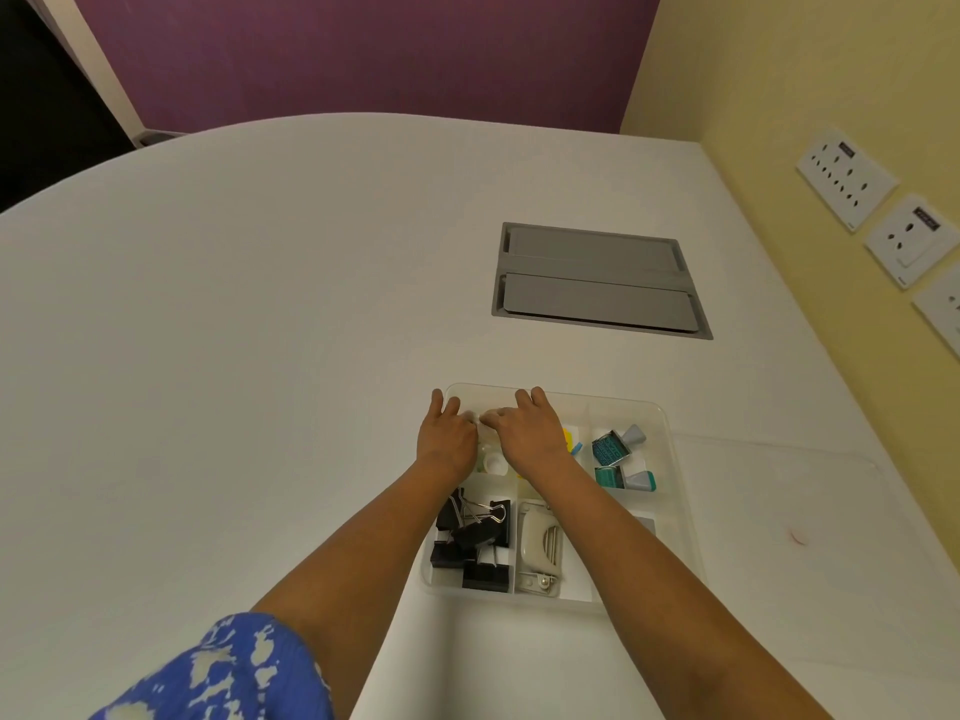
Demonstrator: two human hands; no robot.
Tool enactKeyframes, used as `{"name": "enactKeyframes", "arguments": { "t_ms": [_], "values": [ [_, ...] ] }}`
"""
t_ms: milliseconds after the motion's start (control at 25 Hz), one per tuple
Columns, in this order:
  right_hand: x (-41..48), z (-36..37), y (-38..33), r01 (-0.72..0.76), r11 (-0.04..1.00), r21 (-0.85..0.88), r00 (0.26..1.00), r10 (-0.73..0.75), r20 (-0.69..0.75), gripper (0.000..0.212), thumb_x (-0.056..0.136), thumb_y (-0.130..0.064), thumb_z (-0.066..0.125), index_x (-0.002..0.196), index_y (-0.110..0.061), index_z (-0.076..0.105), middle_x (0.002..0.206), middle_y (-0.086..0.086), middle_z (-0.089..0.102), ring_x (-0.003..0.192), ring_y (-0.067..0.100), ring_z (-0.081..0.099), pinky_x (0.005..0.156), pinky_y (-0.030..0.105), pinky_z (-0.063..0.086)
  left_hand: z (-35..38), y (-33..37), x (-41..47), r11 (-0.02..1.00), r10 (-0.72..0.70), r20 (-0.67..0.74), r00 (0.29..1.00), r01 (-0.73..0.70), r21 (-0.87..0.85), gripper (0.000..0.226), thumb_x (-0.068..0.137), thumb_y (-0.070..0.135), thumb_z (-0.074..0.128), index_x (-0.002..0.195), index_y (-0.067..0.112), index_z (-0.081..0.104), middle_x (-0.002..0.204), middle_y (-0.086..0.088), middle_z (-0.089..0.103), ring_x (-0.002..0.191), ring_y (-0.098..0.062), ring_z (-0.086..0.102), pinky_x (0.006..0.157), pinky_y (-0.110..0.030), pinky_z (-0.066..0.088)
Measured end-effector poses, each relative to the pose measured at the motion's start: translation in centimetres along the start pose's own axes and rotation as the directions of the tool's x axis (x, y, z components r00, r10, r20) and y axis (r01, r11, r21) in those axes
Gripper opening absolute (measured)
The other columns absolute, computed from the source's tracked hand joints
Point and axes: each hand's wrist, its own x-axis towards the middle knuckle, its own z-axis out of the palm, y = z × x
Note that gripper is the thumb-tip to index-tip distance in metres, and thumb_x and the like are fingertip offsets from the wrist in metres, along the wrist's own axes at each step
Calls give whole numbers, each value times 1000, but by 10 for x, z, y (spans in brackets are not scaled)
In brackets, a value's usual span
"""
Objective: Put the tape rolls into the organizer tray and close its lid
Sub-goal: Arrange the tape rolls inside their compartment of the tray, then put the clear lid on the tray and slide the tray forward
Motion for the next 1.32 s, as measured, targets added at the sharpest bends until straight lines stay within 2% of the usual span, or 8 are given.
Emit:
{"name": "enactKeyframes", "arguments": {
  "t_ms": [160, 280, 520, 840, 1040, 1320],
  "values": [
    [0, 1, -1, -18, 999, 45, 1000, 18, -3, 40, 97, -9, 36, 132, -21, 53, 126, 5, 66, 124, 29, 44, 109, 38, 25, 2, 0, 0, 1000, 0, 1, 1000, 0, 8, 43, 93, 34, 51, 132, 16, 51, 135, 2, 53, 139, -23, 28, 119, -48, 3],
    [-4, 3, 0, -31, 994, 107, 1000, 31, 3, 45, 96, -8, 37, 138, -22, 46, 131, 5, 63, 123, 30, 45, 108, 39, 26, 1, -1, 0, 997, 2, -20, 1000, -3, -79, 41, 92, 30, 51, 131, 16, 51, 134, 1, 56, 137, -23, 32, 118, -48, 5],
    [-16, 4, 2, -122, 968, 219, 990, 134, -39, 52, 94, -11, 41, 145, -23, 35, 137, 3, 56, 123, 28, 46, 103, 38, 30, -4, -7, -9, 980, 10, -110, 994, -31, -196, 45, 94, 23, 47, 138, 17, 43, 147, -5, 43, 140, -22, 32, 118, -47, 7],
    [-34, -4, -4, -180, 956, 232, 978, 199, -62, 50, 96, -11, 39, 145, -21, 36, 142, 3, 51, 126, 26, 46, 104, 37, 31, -19, -11, -30, 967, -10, -224, 974, -48, -250, 42, 97, 21, 43, 138, 17, 44, 151, -5, 38, 142, -21, 29, 118, -43, 10],
    [-49, -9, -12, -213, 953, 214, 972, 230, -56, 48, 96, -13, 40, 144, -19, 36, 142, 2, 50, 126, 25, 46, 105, 36, 32, -17, -18, -50, 955, -39, -237, 971, -34, -294, 39, 99, 20, 35, 137, 16, 44, 148, -5, 41, 138, -21, 34, 116, -40, 15],
    [-77, -6, -23, -293, 934, 203, 953, 303, -20, 44, 98, -17, 38, 142, -19, 38, 142, 4, 51, 130, 25, 44, 107, 38, 32, -7, -16, -76, 949, -23, -233, 972, -52, -310, 38, 99, 20, 35, 135, 17, 46, 147, -4, 43, 136, -20, 36, 115, -40, 18]
  ]
}}
